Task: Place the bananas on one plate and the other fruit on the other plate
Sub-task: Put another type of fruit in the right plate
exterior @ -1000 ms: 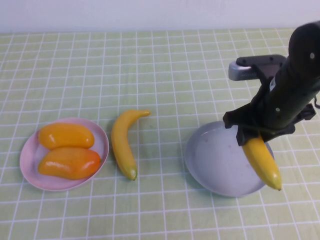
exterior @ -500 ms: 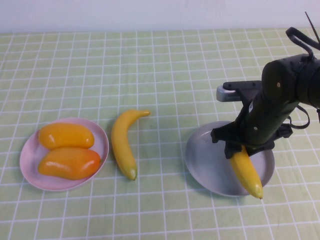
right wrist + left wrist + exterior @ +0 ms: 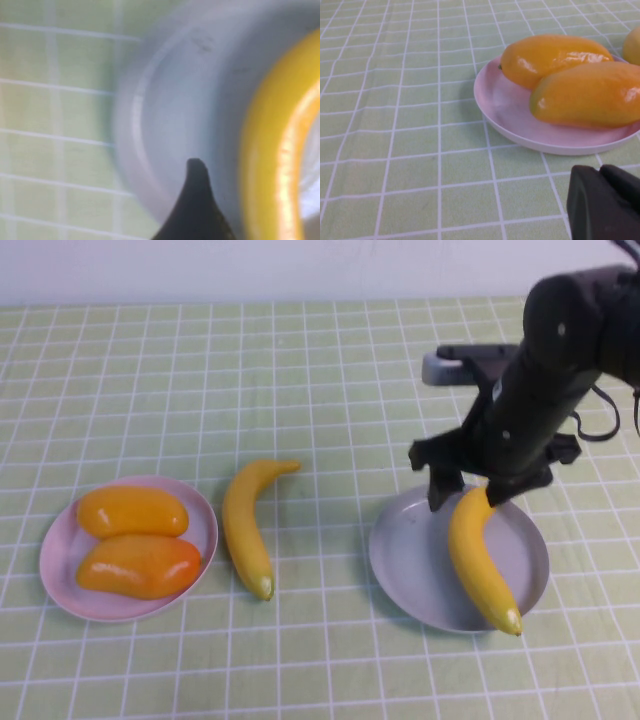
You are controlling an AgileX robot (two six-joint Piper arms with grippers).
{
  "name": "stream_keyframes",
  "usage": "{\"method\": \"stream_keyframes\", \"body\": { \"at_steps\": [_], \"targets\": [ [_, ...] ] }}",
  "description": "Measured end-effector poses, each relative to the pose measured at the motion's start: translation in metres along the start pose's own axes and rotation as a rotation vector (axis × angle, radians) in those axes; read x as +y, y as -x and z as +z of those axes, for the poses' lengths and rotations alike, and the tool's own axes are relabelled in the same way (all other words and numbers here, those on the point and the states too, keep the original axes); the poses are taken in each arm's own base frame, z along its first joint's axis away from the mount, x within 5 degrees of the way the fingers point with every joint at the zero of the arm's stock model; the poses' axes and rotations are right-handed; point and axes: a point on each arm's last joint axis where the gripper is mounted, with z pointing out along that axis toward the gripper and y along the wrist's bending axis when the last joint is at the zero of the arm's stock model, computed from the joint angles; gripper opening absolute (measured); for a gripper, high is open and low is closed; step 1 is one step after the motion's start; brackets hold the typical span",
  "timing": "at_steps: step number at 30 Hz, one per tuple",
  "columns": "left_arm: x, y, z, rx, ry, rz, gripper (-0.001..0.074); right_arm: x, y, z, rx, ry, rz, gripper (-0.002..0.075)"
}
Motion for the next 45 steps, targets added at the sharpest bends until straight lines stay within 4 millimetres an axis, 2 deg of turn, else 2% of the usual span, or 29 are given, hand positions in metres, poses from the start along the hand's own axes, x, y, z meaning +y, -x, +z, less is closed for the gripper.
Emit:
{"method": "stream_keyframes", "body": {
  "at_steps": [4,7,12,18,21,30,40,43,45],
  "targets": [
    [0.000,0.000,0.000,0.000,0.000,0.000,0.0001,0.026,0.004,-0.018,-0.035,0.096,-0.021,0.0452],
    [0.000,0.000,0.000,0.000,0.000,0.000,0.0001,0.060,0.000,-0.019,-0.060,0.150,-0.086,0.0424],
    [0.000,0.000,0.000,0.000,0.000,0.000,0.0001,0.109,-0.003,0.001,-0.046,0.215,-0.158,0.0412],
    [0.000,0.000,0.000,0.000,0.000,0.000,0.0001,0.149,0.004,0.032,-0.041,0.233,-0.292,0.0412],
    [0.000,0.000,0.000,0.000,0.000,0.000,0.0001,0.162,0.008,0.043,-0.048,0.242,-0.350,0.0412],
    [0.000,0.000,0.000,0.000,0.000,0.000,0.0001,0.176,0.021,0.067,-0.059,0.246,-0.422,0.0412],
    [0.000,0.000,0.000,0.000,0.000,0.000,0.0001,0.174,0.022,0.097,-0.022,0.202,-0.463,0.0412],
    [0.000,0.000,0.000,0.000,0.000,0.000,0.0001,0.172,0.022,0.102,-0.019,0.178,-0.473,0.0387],
    [0.000,0.000,0.000,0.000,0.000,0.000,0.0001,0.172,0.022,0.103,-0.021,0.168,-0.478,0.0338]
  ]
}}
